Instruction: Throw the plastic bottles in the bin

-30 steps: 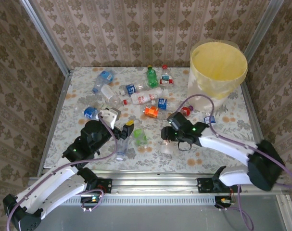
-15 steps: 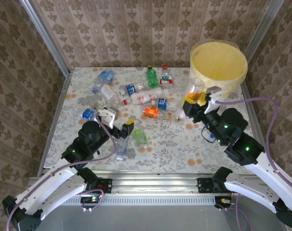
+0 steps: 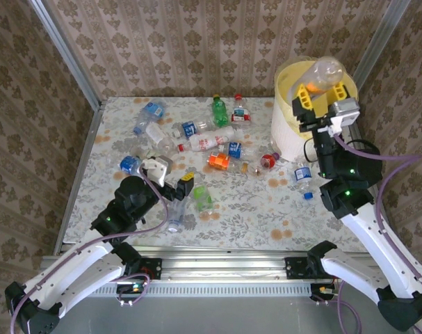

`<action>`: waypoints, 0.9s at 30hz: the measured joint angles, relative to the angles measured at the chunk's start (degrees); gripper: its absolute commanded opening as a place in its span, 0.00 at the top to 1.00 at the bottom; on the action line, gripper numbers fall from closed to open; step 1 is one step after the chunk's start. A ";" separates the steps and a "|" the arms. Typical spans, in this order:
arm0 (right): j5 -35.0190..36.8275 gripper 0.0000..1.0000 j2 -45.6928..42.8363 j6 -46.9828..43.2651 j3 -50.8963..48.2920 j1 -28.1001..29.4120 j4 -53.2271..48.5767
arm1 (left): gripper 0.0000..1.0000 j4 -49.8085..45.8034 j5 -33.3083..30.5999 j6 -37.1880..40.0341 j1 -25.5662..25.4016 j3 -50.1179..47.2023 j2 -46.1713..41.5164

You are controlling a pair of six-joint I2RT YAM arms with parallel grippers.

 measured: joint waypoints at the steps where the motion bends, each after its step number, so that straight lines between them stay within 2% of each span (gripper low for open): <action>1: -0.50 0.73 0.26 -0.44 0.48 -0.37 1.01 | 0.00 0.04 -0.11 0.02 0.00 -0.07 0.00; 7: -0.76 0.74 3.45 -0.52 5.99 -3.80 -0.66 | 0.00 0.26 -1.20 0.09 0.00 -0.09 -0.26; 12: 0.11 0.74 10.08 1.60 13.79 -9.07 -10.08 | 0.00 -0.55 -3.52 0.09 0.00 -0.09 -2.69; 16: 0.42 0.60 18.23 5.88 21.24 -14.62 -21.20 | 0.00 -1.46 -4.61 0.07 0.00 -0.07 -4.92; 18: 0.96 0.30 23.61 8.87 26.18 -17.22 -29.99 | 0.00 -2.14 -4.87 0.07 0.00 0.17 -5.35; 20: 1.22 0.11 28.89 11.34 30.75 -19.30 -36.63 | 0.00 -3.48 -5.07 0.04 0.00 0.87 -5.35; 25: 2.34 0.00 34.80 14.14 32.61 -21.66 -49.24 | 0.00 -5.05 -5.38 -0.13 0.00 1.57 -5.38; 27: 2.47 0.00 34.38 14.60 32.02 -21.64 -51.76 | 0.00 -5.16 -5.51 -0.59 0.00 1.57 -5.35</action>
